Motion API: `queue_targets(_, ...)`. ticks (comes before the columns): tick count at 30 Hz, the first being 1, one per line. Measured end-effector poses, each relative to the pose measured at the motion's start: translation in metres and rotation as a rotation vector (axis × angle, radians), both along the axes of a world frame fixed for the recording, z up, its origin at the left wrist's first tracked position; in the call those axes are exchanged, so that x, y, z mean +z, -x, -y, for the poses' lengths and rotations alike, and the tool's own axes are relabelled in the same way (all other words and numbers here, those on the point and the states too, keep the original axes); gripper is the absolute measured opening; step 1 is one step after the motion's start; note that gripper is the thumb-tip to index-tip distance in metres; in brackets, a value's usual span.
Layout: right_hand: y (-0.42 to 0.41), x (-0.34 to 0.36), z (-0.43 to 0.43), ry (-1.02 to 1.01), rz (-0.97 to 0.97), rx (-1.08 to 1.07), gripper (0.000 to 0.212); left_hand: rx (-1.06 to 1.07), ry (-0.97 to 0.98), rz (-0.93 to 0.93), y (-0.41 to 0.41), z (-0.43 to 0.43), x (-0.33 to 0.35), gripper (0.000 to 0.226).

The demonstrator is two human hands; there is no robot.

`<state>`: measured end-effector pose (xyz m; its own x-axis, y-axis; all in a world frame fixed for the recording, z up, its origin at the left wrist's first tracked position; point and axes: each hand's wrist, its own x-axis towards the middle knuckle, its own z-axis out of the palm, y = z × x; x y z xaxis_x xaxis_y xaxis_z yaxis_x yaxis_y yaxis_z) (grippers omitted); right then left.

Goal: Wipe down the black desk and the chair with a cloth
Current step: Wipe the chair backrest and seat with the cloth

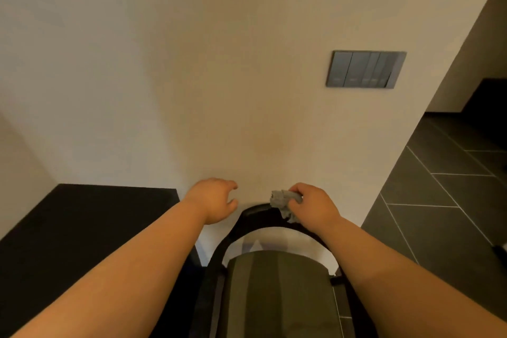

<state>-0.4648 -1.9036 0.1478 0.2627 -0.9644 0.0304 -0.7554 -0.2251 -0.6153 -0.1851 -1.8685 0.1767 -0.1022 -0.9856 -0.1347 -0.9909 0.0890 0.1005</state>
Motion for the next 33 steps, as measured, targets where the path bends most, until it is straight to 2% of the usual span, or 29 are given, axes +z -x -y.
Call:
queue_targets(6, 0.014, 0.010, -0.015, 0.050, -0.051, 0.117, 0.018, 0.129, 0.021, -0.006, 0.021, -0.053, 0.013, 0.054)
queue_targets(15, 0.018, -0.001, -0.084, -0.023, -0.089, 0.319, 0.020, 0.398, -0.060, -0.120, 0.054, -0.194, 0.000, 0.047)
queue_targets(25, -0.075, 0.010, -0.206, -0.021, -0.119, 0.631, 0.009, 0.709, -0.091, -0.129, 0.008, -0.392, 0.010, 0.047)
queue_targets(33, -0.150, 0.019, -0.361, -0.028, -0.134, 0.863, 0.007, 0.933, -0.015, -0.138, 0.005, -0.572, 0.000, 0.050)
